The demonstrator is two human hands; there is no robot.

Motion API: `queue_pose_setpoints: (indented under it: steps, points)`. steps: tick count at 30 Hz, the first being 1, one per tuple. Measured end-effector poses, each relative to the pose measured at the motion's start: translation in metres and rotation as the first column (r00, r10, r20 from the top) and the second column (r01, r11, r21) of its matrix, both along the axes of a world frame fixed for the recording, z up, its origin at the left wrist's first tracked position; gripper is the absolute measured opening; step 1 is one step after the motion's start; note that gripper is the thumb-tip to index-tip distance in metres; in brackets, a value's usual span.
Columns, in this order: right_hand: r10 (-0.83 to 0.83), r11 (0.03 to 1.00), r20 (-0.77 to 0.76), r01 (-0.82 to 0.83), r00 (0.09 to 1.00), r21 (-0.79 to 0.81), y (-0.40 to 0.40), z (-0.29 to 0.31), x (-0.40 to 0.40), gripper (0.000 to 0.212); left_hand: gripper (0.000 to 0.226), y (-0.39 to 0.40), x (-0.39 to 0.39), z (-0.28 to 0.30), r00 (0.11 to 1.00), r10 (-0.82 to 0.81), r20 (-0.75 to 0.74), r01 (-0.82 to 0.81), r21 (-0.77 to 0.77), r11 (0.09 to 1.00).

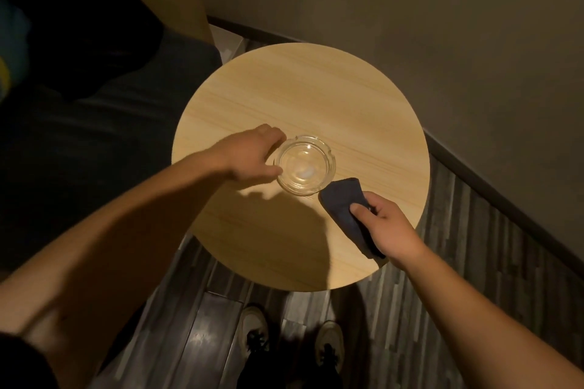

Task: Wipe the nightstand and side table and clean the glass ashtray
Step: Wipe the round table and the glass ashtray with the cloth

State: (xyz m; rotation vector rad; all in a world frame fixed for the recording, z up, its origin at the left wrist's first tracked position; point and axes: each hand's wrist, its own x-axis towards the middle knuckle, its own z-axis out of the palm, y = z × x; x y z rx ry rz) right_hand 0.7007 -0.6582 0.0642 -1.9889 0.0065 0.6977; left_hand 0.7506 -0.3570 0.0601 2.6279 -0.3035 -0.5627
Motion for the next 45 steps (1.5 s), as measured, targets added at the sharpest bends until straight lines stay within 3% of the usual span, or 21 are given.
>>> queue_pose_setpoints:
  steps: [3,7,14,20,22,24,26,28,30,31,32,40,45]
  points:
    - [-0.019,1.0,-0.021,0.019,1.0,0.01,0.0,0.0,0.0,0.017,0.076,-0.003,-0.019,-0.009,1.0,0.022,-0.022,-0.024,-0.089,0.996]
    - [-0.065,0.997,-0.046,0.067,0.997,0.027,0.001,-0.002,0.003,0.018,0.071,-0.004,-0.02,-0.014,1.0,-0.013,0.011,0.014,-0.062,0.998]
    - [-0.152,0.983,-0.117,0.163,0.981,0.087,0.0,0.006,0.006,0.024,0.083,-0.005,-0.033,-0.024,0.993,0.119,0.013,-0.117,-0.109,0.987]
    - [-0.252,0.963,-0.014,0.252,0.968,0.089,0.001,0.024,0.026,0.02,0.075,-0.011,-0.038,-0.027,0.978,0.195,0.072,-0.181,-0.166,0.969]
    - [-0.185,0.982,0.143,0.188,0.972,-0.007,0.01,0.029,0.039,0.018,0.075,-0.012,-0.039,-0.025,0.971,0.229,0.064,-0.215,-0.174,0.961]
    - [-0.001,0.986,0.372,0.063,0.928,-0.154,0.025,0.035,0.05,0.016,0.075,-0.014,-0.04,-0.023,0.968,0.245,0.055,-0.231,-0.187,0.955]
    - [0.284,0.936,0.578,-0.09,0.765,-0.34,0.044,0.035,0.058,0.024,0.076,-0.014,-0.039,-0.021,0.966,0.255,0.053,-0.239,-0.205,0.949]
    - [0.602,0.776,0.58,-0.232,0.549,-0.587,0.065,0.027,0.062,0.037,0.076,-0.015,-0.038,-0.021,0.963,0.265,0.044,-0.25,-0.219,0.943]
    - [0.845,0.503,0.39,-0.299,0.365,-0.811,0.084,0.014,0.064,0.042,0.075,-0.015,-0.037,-0.022,0.961,0.274,0.045,-0.257,-0.232,0.938]
    - [0.891,0.419,0.321,-0.311,0.32,-0.853,0.091,0.009,0.066,0.041,0.074,-0.015,-0.036,-0.023,0.96,0.276,0.055,-0.255,-0.241,0.936]
    - [0.905,0.387,0.288,-0.323,0.312,-0.864,0.095,0.008,0.07,0.039,0.074,-0.015,-0.036,-0.024,0.959,0.275,0.066,-0.251,-0.253,0.934]
    - [0.888,0.41,0.199,-0.516,0.415,-0.752,0.101,0.011,0.075,0.031,0.068,-0.012,-0.039,-0.026,0.955,0.265,0.132,-0.215,-0.306,0.927]
    - [0.856,0.446,0.252,-0.396,0.452,-0.803,0.12,0.013,0.081,0.033,0.062,-0.013,-0.04,-0.026,0.945,0.282,0.163,-0.218,-0.326,0.92]
